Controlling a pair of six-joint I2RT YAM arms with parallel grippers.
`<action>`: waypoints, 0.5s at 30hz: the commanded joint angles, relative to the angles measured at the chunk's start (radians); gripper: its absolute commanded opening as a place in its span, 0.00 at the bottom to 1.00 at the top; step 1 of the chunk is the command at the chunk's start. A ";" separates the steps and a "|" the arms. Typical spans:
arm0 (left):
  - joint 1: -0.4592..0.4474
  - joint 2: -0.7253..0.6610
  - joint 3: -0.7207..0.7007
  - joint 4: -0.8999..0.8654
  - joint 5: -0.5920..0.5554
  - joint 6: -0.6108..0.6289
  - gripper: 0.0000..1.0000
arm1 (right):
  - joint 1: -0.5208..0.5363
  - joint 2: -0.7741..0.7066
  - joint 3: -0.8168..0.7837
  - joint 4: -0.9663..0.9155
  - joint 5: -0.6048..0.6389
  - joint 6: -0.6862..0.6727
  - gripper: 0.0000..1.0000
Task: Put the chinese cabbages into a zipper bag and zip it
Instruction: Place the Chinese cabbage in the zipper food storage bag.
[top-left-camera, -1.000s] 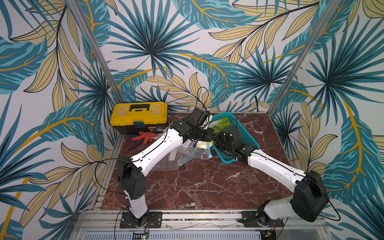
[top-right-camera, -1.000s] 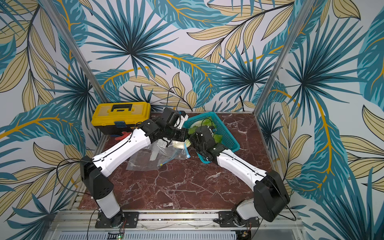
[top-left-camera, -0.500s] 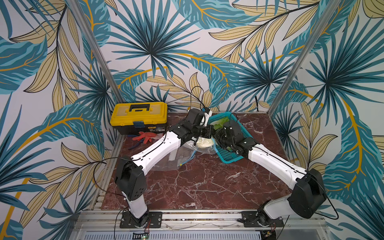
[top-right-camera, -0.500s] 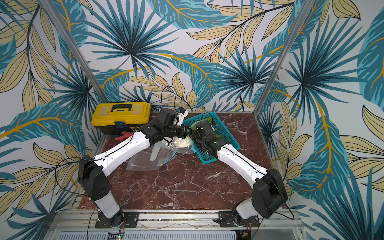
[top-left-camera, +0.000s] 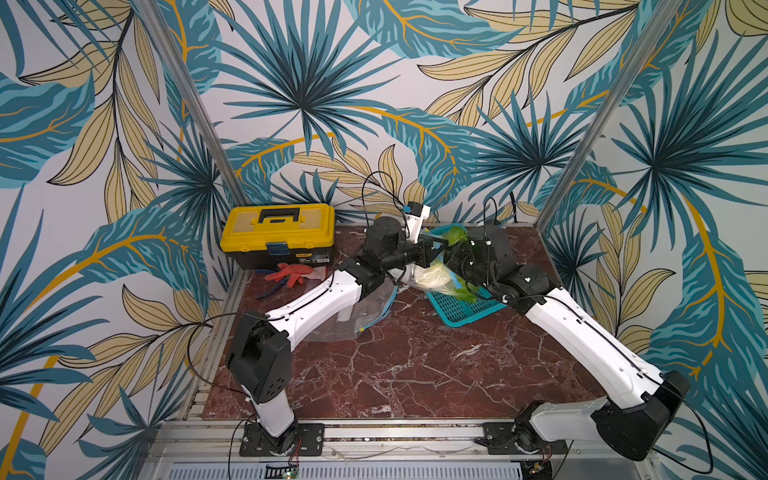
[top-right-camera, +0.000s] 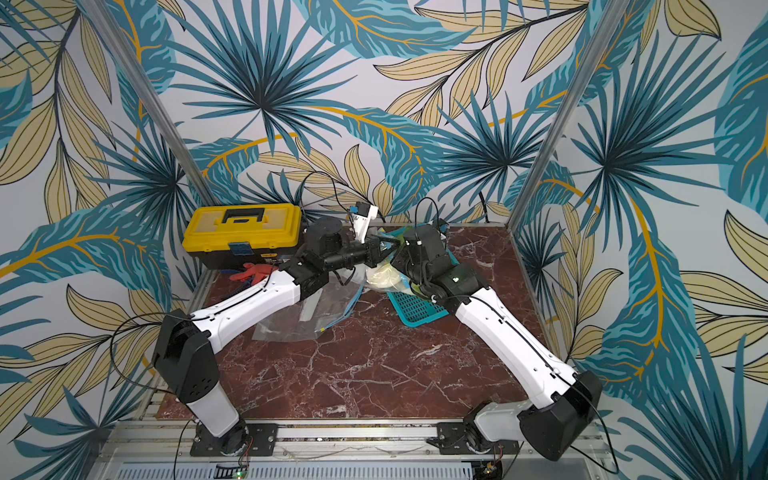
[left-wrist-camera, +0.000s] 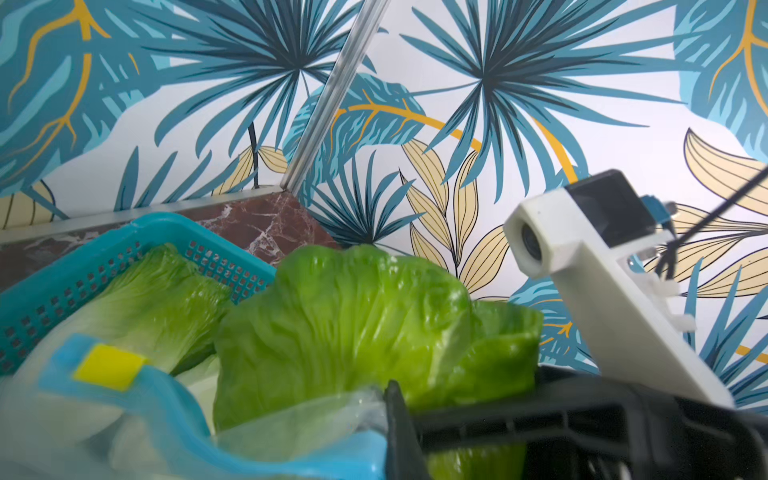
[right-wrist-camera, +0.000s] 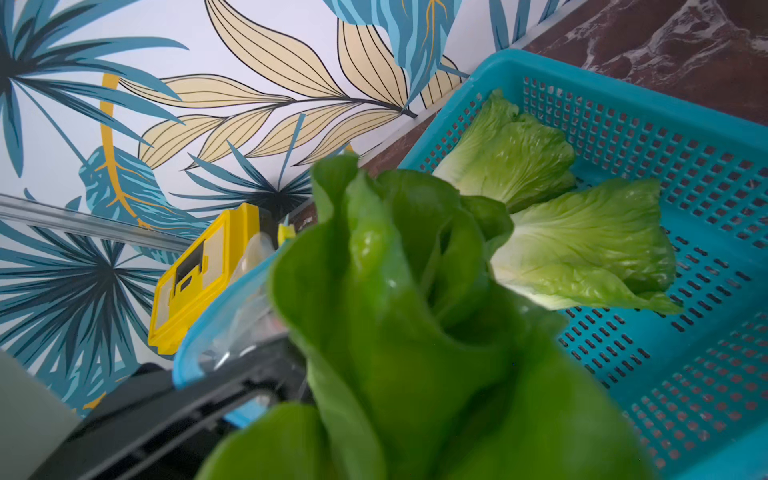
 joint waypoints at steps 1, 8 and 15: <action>-0.032 0.005 -0.053 0.141 -0.001 -0.029 0.00 | 0.055 0.028 0.031 0.009 -0.065 -0.035 0.47; 0.025 -0.049 -0.193 0.337 0.010 -0.113 0.00 | 0.054 0.067 0.257 -0.160 -0.091 -0.223 0.69; 0.035 -0.041 -0.221 0.434 0.023 -0.198 0.00 | 0.043 0.099 0.337 -0.270 -0.193 -0.285 0.78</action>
